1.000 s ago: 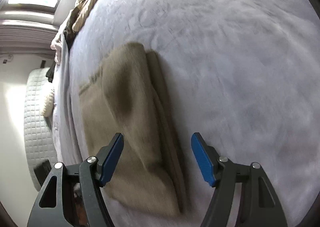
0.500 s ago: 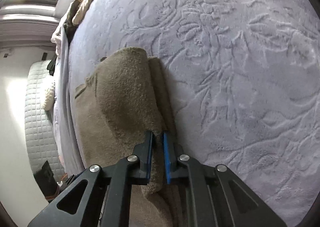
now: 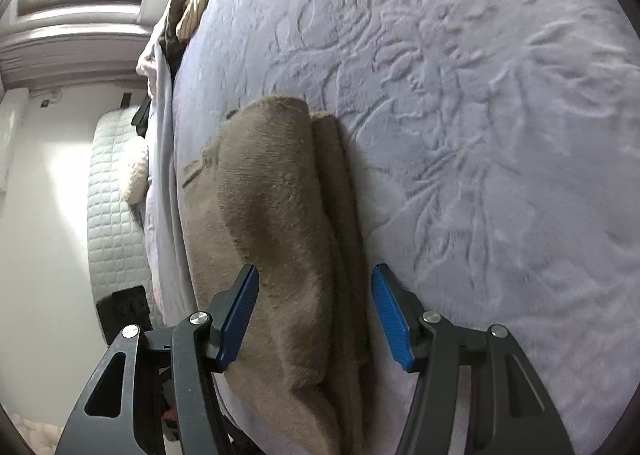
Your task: Fold small clothes
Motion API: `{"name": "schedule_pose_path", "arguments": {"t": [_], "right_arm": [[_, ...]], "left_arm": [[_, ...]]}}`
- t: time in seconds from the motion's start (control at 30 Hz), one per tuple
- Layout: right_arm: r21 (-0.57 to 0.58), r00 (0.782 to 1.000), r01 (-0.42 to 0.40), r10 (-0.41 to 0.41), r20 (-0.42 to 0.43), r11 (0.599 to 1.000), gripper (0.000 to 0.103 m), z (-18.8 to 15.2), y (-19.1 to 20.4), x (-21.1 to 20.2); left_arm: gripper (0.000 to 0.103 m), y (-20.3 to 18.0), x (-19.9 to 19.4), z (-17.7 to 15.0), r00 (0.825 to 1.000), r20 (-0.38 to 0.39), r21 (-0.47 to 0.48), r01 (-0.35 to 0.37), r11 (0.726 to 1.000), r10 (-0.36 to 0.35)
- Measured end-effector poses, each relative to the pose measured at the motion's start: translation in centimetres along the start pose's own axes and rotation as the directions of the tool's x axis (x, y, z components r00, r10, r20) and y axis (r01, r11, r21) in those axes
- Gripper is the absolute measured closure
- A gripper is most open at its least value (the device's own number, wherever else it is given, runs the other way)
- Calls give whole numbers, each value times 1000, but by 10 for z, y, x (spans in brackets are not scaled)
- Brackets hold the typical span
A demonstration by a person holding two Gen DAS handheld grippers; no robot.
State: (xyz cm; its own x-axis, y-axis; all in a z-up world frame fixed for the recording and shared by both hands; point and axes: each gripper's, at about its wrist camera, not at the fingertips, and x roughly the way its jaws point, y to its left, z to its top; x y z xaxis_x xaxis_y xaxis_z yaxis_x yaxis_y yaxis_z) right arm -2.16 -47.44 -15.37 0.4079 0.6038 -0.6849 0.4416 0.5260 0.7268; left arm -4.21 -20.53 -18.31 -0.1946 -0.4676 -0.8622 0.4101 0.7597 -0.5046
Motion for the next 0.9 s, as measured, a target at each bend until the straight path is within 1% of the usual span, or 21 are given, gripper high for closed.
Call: {"name": "schedule_pose_path", "arguments": {"t": [0.07,0.17,0.2,0.23,0.27,0.37,0.43,0.5,0.53,0.57,0.6,0.63,0.67,0.7,0.77,0.83,0.9], "right_arm": [[-11,999,-8,7,-32,1000,41,6,-5,10],[-43,997,-47,44,-65,998,41,13,-4,20],[-49,996,-62,58,-73,997,41,15,-4,22],[-59,992,-97,92,-86,993,41,17,-1,26],[-71,989,-117,110,-95,991,39,20,2,29],[-95,986,-128,117,-120,987,39,25,6,43],[-80,984,-145,135,-120,986,39,28,3,53],[-41,983,-155,150,-109,987,41,29,-1,56],[-25,982,-159,155,-106,987,45,29,-3,55],[-11,982,-162,160,-106,987,56,28,-5,54],[14,977,-183,184,-107,983,62,26,-6,53],[37,972,-211,214,-99,977,69,24,-7,51],[36,971,-220,222,-88,975,70,21,-5,48],[31,971,-225,227,-80,974,70,19,-2,47],[39,963,-261,263,-64,965,71,13,5,42],[39,955,-290,292,-52,956,71,7,13,39],[40,947,-316,318,-45,948,71,2,20,34]], "left_arm": [[1,-1,5,1,1000,-5,12,-2,1000,2],[1,-2,10,8,1000,0,-5,5,1000,-5],[1,-5,10,10,1000,10,-12,3,1000,-3],[1,-4,9,12,1000,17,-11,3,1000,-3],[1,-7,9,13,1000,23,-7,3,1000,-3],[1,-8,19,15,1000,24,16,-14,1000,14],[1,-9,30,19,1000,16,18,-19,1000,19],[1,-10,35,21,1000,16,3,-17,1000,17],[8,-12,34,22,1000,18,-3,-20,1000,20],[16,-13,31,23,999,31,-7,-32,999,32],[20,-14,27,22,999,41,-13,-34,999,34],[31,-15,24,22,998,49,-13,-29,1000,29],[40,-16,20,21,998,61,-8,-26,1000,26],[43,-17,16,21,997,68,-3,-24,1000,24],[51,-19,6,21,996,85,-5,1,1000,-1],[52,-20,-5,21,994,103,-6,28,1000,-27],[52,-25,-16,18,992,124,9,35,999,-35]]}}
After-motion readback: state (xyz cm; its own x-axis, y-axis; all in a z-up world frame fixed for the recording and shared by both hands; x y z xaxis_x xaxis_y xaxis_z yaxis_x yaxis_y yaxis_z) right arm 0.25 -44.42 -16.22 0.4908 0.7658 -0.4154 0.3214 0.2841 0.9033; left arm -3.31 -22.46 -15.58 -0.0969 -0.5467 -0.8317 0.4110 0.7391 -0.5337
